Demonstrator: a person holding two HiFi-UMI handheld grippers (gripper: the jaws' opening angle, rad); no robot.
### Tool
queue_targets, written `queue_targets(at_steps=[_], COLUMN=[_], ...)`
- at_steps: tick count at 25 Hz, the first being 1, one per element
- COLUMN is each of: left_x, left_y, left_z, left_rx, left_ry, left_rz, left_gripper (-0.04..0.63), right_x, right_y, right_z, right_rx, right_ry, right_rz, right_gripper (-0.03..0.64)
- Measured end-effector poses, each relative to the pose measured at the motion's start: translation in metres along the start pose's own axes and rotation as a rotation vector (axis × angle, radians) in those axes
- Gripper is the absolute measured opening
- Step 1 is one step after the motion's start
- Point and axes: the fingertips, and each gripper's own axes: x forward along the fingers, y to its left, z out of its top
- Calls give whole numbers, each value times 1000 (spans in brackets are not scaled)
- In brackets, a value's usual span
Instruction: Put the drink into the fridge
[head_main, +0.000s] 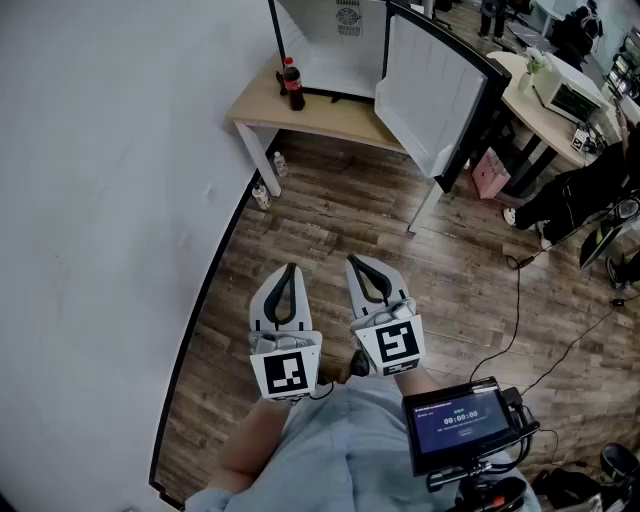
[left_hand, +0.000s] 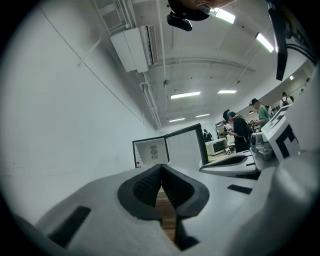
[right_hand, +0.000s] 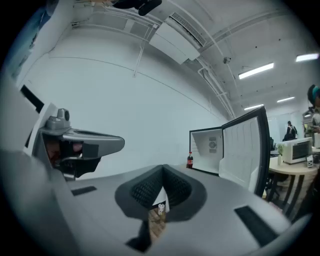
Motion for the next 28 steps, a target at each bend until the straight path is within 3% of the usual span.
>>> queue_targets(at_steps=[8, 9, 10, 20, 28], left_x=[3, 5, 6, 17, 50], left_y=[-6, -6, -7, -13, 13], left_z=[-1, -1, -2, -9, -32], left_rx=[0, 0, 0, -8, -19], left_ry=[3, 4, 6, 20, 64], left_rz=[2, 5, 8, 62, 71], left_gripper=[9, 9, 9, 9, 9], right_x=[-3, -1, 0, 9, 52], right_y=[-12, -13, -14, -27, -40], right_z=[-1, -2, -3, -14, -22], right_rx=[11, 18, 22, 7, 9], right_ry=[-18, -14, -10, 8, 22], right_rz=[-34, -20, -7, 42, 42], right_gripper=[26, 163, 227, 213, 212])
